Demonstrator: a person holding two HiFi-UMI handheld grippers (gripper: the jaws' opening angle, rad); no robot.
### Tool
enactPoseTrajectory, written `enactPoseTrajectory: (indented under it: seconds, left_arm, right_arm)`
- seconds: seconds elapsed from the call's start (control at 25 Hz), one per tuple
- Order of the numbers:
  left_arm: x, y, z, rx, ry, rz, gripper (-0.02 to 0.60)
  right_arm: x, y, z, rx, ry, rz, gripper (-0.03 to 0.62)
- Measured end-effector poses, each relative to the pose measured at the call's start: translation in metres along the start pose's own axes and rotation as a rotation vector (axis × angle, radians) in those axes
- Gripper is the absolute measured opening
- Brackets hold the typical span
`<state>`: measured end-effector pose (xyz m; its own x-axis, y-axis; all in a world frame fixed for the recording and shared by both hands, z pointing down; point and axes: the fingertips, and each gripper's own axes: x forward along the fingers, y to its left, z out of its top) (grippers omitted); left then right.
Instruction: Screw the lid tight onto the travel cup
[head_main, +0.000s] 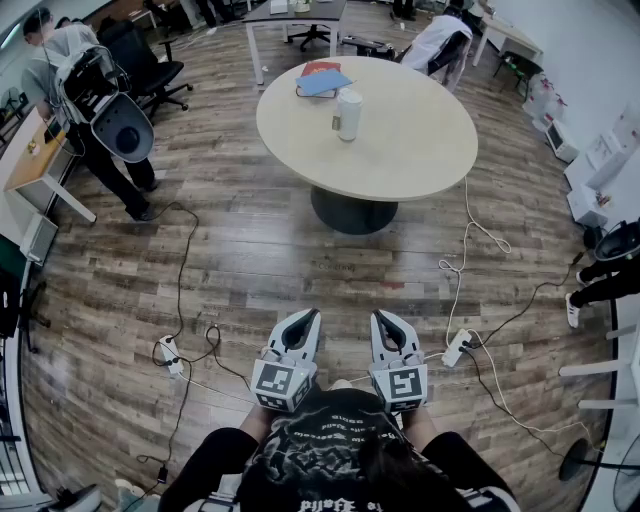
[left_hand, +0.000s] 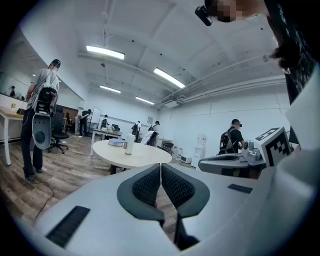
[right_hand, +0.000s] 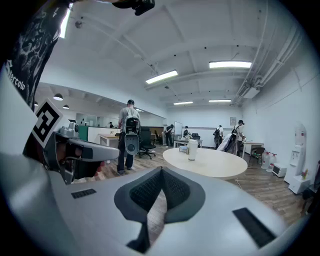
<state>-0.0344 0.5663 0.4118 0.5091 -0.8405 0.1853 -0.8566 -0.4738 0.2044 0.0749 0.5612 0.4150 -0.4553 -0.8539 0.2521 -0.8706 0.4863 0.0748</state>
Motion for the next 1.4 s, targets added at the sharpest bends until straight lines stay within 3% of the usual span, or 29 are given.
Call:
enactPoseTrajectory:
  seconds: [0.44, 0.68, 0.88, 0.96, 1.04, 1.12, 1.24, 1.4]
  left_arm:
    - [0.013, 0.0, 0.001, 0.033, 0.01, -0.001, 0.021]
    - [0.015, 0.0, 0.001, 0.045, 0.023, -0.011, 0.021]
    - [0.012, 0.002, -0.003, 0.037, 0.022, -0.036, 0.023]
    - [0.011, 0.007, -0.006, 0.043, 0.023, -0.031, 0.025]
    - [0.011, 0.017, -0.006, 0.068, 0.019, -0.01, 0.079]
    - [0.011, 0.022, -0.007, 0.091, 0.026, -0.028, 0.221]
    - [0.012, 0.026, -0.01, 0.095, 0.041, -0.095, 0.295]
    - [0.019, 0.04, -0.005, 0.084, 0.051, -0.138, 0.321]
  right_arm:
    - [-0.006, -0.021, -0.004, 0.039, 0.001, -0.074, 0.005]
    - [-0.007, -0.018, -0.005, 0.062, -0.003, -0.068, 0.005]
    - [-0.006, -0.01, -0.015, 0.14, 0.006, -0.03, 0.009]
    - [-0.004, -0.006, -0.014, 0.172, -0.008, -0.024, 0.075]
    - [0.002, 0.002, -0.009, 0.192, -0.025, 0.003, 0.196]
    - [0.008, 0.009, -0.006, 0.197, -0.036, 0.018, 0.234]
    - [0.018, 0.015, -0.004, 0.172, -0.033, 0.014, 0.304]
    - [0.037, 0.02, 0.004, 0.16, -0.03, 0.0, 0.311]
